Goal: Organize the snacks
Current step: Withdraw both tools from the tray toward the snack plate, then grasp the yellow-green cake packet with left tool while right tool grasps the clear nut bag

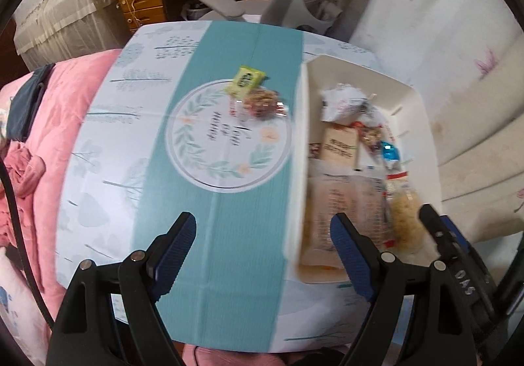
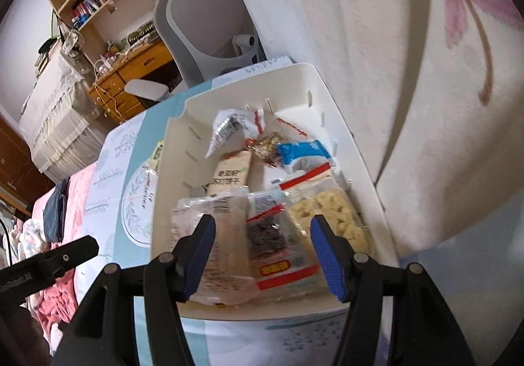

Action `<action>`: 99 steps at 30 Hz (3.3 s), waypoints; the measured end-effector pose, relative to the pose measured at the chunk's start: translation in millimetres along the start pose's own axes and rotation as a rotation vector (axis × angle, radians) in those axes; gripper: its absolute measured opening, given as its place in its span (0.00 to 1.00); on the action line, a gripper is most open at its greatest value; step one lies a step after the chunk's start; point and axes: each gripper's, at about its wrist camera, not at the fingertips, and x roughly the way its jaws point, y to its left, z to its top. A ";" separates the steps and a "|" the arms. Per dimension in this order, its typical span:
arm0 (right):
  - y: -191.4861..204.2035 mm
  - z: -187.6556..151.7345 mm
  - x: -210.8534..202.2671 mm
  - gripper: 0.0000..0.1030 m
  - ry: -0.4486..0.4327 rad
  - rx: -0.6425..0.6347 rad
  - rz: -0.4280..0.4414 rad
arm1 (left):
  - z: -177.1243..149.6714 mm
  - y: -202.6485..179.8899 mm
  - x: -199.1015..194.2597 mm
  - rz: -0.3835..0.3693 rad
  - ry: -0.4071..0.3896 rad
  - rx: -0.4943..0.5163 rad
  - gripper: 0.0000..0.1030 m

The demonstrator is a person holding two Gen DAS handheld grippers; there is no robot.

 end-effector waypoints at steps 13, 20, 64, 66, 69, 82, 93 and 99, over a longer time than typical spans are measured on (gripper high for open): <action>91.4 -15.8 7.8 0.59 -0.016 0.032 -0.035 | 55.2 82.0 23.1 0.029 0.074 0.107 0.81; 145.6 -19.5 26.6 0.59 -0.020 0.115 -0.059 | 103.7 120.5 37.4 0.004 0.082 0.220 0.81; 196.8 15.8 204.6 0.59 -0.106 0.558 -0.192 | 236.9 38.1 225.6 -0.137 0.282 0.415 0.81; 195.5 16.7 210.8 0.59 -0.105 0.549 -0.202 | 233.9 32.6 234.8 -0.145 0.304 0.419 0.81; 189.5 15.8 218.6 0.59 -0.098 0.549 -0.219 | 231.4 26.9 244.0 -0.136 0.321 0.432 0.81; 177.7 23.1 230.0 0.43 -0.054 0.508 -0.186 | 222.4 4.9 254.9 -0.129 0.334 0.439 0.55; 175.9 12.1 219.2 0.42 0.050 0.532 -0.147 | 218.6 17.2 250.3 -0.188 0.358 0.366 0.35; 182.4 -1.6 213.2 0.42 0.129 0.530 -0.093 | 209.3 40.4 246.4 -0.206 0.408 0.307 0.35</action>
